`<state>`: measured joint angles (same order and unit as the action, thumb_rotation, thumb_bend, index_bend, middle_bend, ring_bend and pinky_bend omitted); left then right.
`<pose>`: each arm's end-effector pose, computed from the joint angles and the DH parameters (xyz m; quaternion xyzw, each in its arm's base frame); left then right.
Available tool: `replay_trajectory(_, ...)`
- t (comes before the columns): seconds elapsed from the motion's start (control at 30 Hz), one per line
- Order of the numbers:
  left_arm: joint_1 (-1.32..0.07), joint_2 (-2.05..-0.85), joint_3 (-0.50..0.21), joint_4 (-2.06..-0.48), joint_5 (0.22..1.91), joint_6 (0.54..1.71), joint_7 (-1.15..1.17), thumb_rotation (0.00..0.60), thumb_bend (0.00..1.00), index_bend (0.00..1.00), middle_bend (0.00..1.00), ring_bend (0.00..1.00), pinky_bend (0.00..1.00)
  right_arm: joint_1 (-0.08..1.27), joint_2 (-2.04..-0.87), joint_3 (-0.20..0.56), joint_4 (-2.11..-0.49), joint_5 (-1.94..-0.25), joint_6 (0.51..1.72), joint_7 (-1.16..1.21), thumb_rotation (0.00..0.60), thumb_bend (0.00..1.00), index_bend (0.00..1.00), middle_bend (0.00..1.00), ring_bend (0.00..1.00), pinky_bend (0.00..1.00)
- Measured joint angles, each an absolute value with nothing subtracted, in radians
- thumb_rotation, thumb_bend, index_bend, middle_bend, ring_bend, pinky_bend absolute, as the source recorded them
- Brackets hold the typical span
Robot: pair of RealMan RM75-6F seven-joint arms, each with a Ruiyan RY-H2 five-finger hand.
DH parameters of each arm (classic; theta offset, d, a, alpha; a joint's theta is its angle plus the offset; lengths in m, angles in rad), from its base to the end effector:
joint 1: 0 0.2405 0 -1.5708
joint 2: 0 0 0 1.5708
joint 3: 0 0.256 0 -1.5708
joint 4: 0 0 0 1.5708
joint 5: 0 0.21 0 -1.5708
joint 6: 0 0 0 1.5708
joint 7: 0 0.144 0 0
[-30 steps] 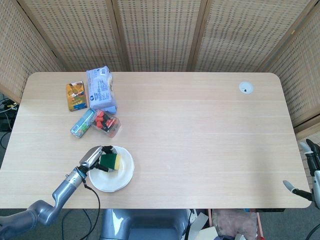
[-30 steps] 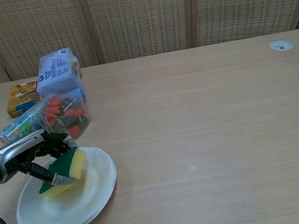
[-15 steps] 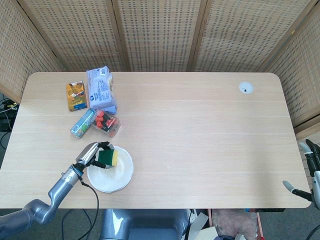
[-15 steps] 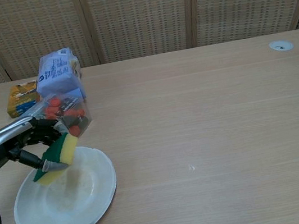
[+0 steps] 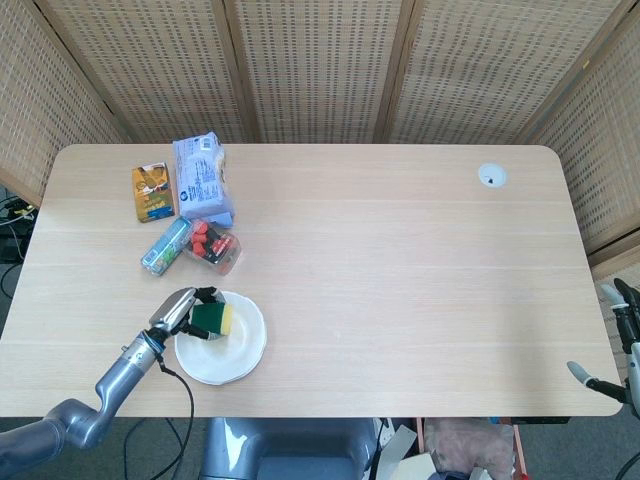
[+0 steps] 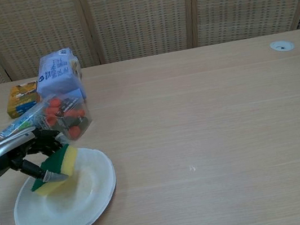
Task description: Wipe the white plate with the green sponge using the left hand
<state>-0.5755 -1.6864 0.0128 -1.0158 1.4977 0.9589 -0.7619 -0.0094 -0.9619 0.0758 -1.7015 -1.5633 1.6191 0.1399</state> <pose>-0.2619 0.3063 -0.0518 -0.6063 -0.6204 -0.4242 0.2601 -0.2993 -0.1559 0.2166 0.5549 -0.3715 0.4444 0.5972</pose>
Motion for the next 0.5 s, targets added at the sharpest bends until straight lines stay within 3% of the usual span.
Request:
replay_trajectory(0.27, -0.58, -1.731, 0.025, -0.97, 1.504, 0.933, -0.739, 0.6, 0.0, 0.53, 0.44, 0.38, 0.34, -0.008, -0.959, 0.077, -1.701, -1.56, 1.616, 0.148, 0.6, 0.0, 0.0, 0.0, 0.0, 0.0)
replay_trajectory(0.5, -0.596, -1.677, 0.011, -1.038, 1.526, 0.969, -0.72, 0.6, 0.0, 0.53, 0.44, 0.37, 0.34, -0.01, -0.958, 0.076, -1.704, -1.561, 1.619, 0.147, 0.6, 0.0, 0.0, 0.0, 0.0, 0.0)
